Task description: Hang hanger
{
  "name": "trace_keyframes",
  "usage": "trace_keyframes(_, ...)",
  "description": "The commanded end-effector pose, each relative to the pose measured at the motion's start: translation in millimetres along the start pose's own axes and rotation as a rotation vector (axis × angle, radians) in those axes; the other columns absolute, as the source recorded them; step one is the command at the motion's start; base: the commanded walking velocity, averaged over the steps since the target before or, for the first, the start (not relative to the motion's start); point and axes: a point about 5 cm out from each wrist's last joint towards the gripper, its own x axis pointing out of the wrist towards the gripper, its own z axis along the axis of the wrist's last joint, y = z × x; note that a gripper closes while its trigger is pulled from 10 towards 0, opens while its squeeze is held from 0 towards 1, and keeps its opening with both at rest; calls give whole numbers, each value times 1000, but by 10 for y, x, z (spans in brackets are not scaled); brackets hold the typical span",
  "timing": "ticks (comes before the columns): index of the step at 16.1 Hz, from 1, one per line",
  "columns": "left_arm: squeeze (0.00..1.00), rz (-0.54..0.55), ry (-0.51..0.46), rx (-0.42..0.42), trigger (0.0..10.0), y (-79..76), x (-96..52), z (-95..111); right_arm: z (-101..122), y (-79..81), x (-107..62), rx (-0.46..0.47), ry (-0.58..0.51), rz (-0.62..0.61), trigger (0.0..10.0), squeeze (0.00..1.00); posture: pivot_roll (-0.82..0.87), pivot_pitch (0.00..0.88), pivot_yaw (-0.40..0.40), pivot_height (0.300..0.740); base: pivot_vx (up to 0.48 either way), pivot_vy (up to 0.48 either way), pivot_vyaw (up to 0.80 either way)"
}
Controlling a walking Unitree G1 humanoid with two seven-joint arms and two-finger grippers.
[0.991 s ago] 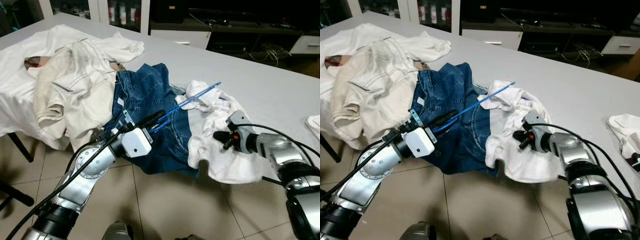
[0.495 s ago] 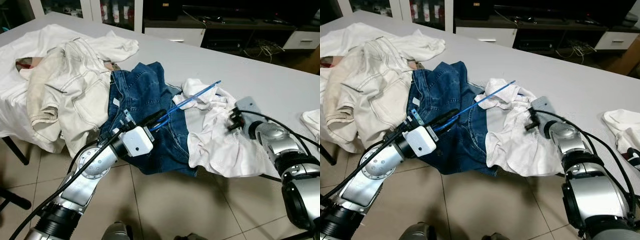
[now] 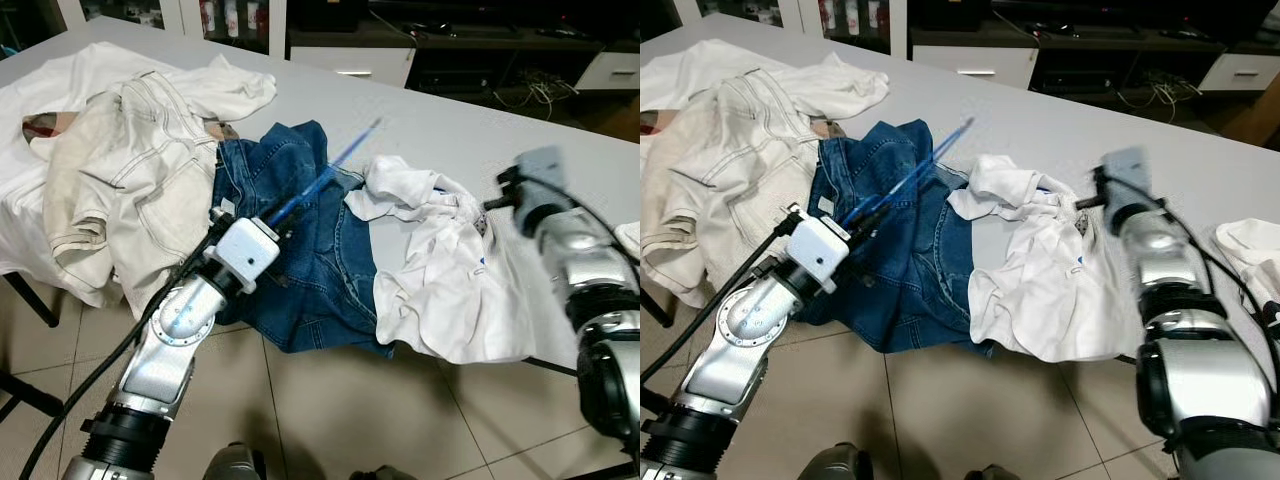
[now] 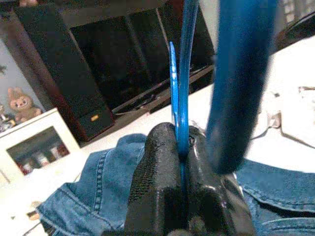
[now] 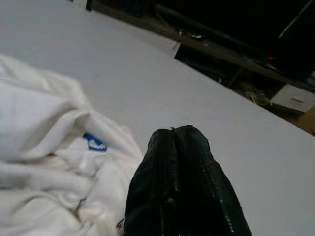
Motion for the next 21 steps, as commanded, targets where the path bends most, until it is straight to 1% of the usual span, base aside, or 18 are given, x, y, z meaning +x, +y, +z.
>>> trace_keyframes(1,0,13,10,-2,10000,35,39,3,-6,-75,-36,8,-21,-8,10000,0,158,18,-102,710,0,0,0)
trace_keyframes(3,0,5,31,19,10000,69,7,-37,-45,-53,-65,-50,-6,60,10000,0,143,11,-91,710,0,0,0)
trace_keyframes(4,0,7,30,23,10000,105,-3,-32,-38,-59,-80,-81,-11,85,10000,569,143,11,-91,710,0,0,0)
trace_keyframes(5,0,23,23,23,10000,170,-7,-12,-8,-97,-100,-114,-23,93,10000,639,132,8,-85,710,0,0,0)
trace_keyframes(6,0,33,18,19,10000,198,-7,-3,11,-120,-105,-117,-31,84,10000,612,128,8,-85,710,0,0,0)
trace_keyframes(7,0,46,14,17,10000,241,-10,10,43,-157,-109,-109,-41,67,10000,0,124,10,-84,710,0,0,0)
trace_keyframes(8,0,68,10,16,10000,315,-16,26,100,-229,-118,-72,-58,33,10000,0,122,11,-83,710,0,0,0)
trace_keyframes(9,0,86,8,9,10000,357,-24,28,114,-259,-122,-29,-61,23,10000,0,120,10,-84,710,0,0,0)
trace_keyframes(10,0,95,6,3,10000,375,-26,29,114,-261,-123,-16,-59,28,10000,0,120,9,-85,710,0,0,0)
trace_keyframes(11,0,129,-2,-19,10000,427,-45,43,125,-224,-142,31,-80,66,10000,0,122,8,-89,710,0,0,0)
trace_keyframes(12,0,134,-4,-24,10000,430,-50,49,129,-221,-146,28,-86,68,10000,0,123,10,-89,710,0,0,0)
trace_keyframes(14,0,177,-7,-75,10000,431,-119,61,203,-152,-171,34,-170,50,10000,0,124,12,-89,710,0,0,0)
trace_keyframes(15,0,196,-4,-100,10000,415,-164,54,221,-120,-175,43,-197,-5,10000,0,127,14,-90,710,0,0,0)
trace_keyframes(17,0,230,5,-111,10000,368,-263,46,245,-60,-192,36,-245,-147,10000,0,137,14,-91,710,0,0,0)
trace_keyframes(18,0,257,3,-114,10000,344,-307,60,281,52,-211,23,-283,-184,10000,0,141,14,-92,710,0,0,0)
trace_keyframes(19,0,269,0,-105,10000,332,-319,73,306,166,-218,2,-307,-160,10000,0,149,10,-92,710,0,0,0)
trace_keyframes(20,0,274,-2,-98,10000,324,-322,81,316,221,-220,-7,-317,-143,10000,0,155,10,-94,710,0,0,0)
trace_keyframes(21,0,299,-14,-87,10000,290,-324,118,336,424,-213,-18,-333,-57,10000,0,160,8,-95,710,0,0,0)
